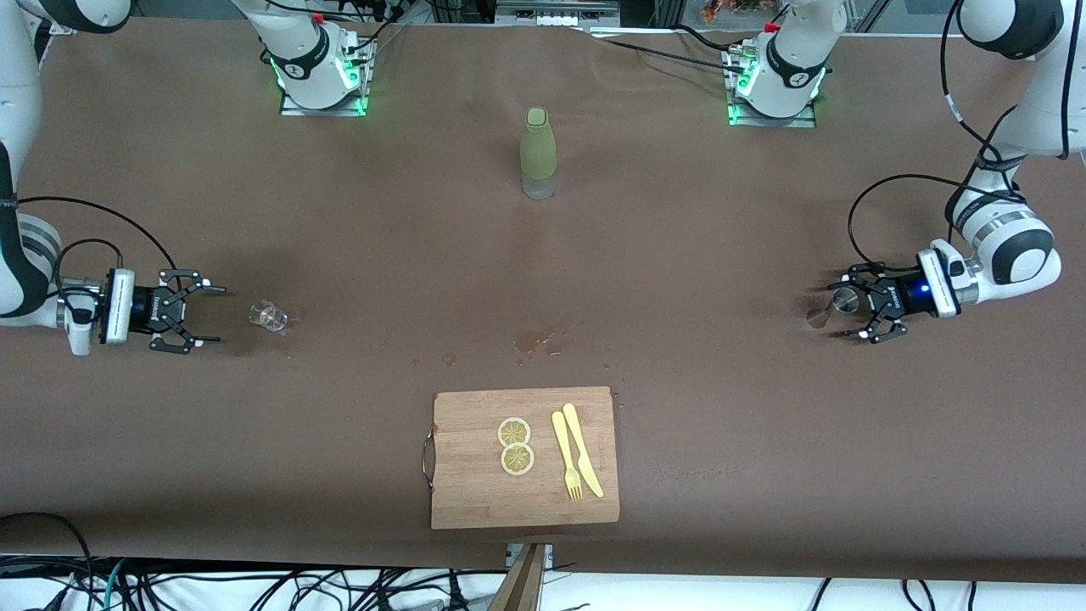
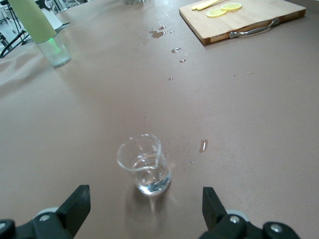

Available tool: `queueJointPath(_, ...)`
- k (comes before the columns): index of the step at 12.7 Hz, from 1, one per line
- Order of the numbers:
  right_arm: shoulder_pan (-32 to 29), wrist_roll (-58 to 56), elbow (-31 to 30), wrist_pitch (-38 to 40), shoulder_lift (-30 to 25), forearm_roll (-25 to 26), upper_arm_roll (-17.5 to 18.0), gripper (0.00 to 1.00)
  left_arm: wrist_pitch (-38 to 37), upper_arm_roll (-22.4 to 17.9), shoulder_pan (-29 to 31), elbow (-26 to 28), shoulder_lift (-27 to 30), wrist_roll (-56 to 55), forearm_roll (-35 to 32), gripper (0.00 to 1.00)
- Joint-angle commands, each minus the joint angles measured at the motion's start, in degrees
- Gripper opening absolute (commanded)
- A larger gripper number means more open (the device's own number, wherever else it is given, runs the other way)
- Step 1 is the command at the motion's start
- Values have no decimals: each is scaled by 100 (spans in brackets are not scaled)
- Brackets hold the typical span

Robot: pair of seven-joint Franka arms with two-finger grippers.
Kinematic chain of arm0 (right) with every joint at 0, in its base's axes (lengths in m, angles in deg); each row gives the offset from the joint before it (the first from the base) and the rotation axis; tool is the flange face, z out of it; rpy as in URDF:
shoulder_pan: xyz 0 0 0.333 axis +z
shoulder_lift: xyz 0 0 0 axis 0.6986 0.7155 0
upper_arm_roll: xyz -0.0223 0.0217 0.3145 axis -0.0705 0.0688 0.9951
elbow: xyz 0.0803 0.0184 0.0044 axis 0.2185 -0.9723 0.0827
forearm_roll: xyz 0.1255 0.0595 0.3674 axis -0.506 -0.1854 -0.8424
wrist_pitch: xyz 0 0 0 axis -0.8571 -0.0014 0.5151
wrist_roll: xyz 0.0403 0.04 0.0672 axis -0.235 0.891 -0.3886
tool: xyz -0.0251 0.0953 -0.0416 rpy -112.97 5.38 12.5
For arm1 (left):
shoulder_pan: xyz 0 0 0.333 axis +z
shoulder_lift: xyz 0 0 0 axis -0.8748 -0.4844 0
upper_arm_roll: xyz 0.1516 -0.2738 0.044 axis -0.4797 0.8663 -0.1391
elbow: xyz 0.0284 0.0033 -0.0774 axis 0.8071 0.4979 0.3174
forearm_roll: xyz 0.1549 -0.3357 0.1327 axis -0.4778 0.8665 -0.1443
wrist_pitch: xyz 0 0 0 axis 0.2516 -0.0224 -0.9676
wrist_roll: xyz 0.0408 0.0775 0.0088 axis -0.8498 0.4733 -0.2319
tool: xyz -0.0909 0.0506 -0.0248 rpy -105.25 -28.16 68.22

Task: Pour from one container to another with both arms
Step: 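Move the left gripper to the steel jigger while the right gripper reaches the beaker, then close the left gripper on the jigger while the right gripper grasps the beaker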

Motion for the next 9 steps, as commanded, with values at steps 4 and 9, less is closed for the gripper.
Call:
queueJointPath(4, -37, -728, 351, 78, 663, -358, 118, 100, -214, -23, -259, -118, -275, 269, 474, 99)
queueJointPath(9, 156, -1062, 334, 121, 769, -376, 135, 100, -408, -14, -330, -223, -363, 278, 554, 56)
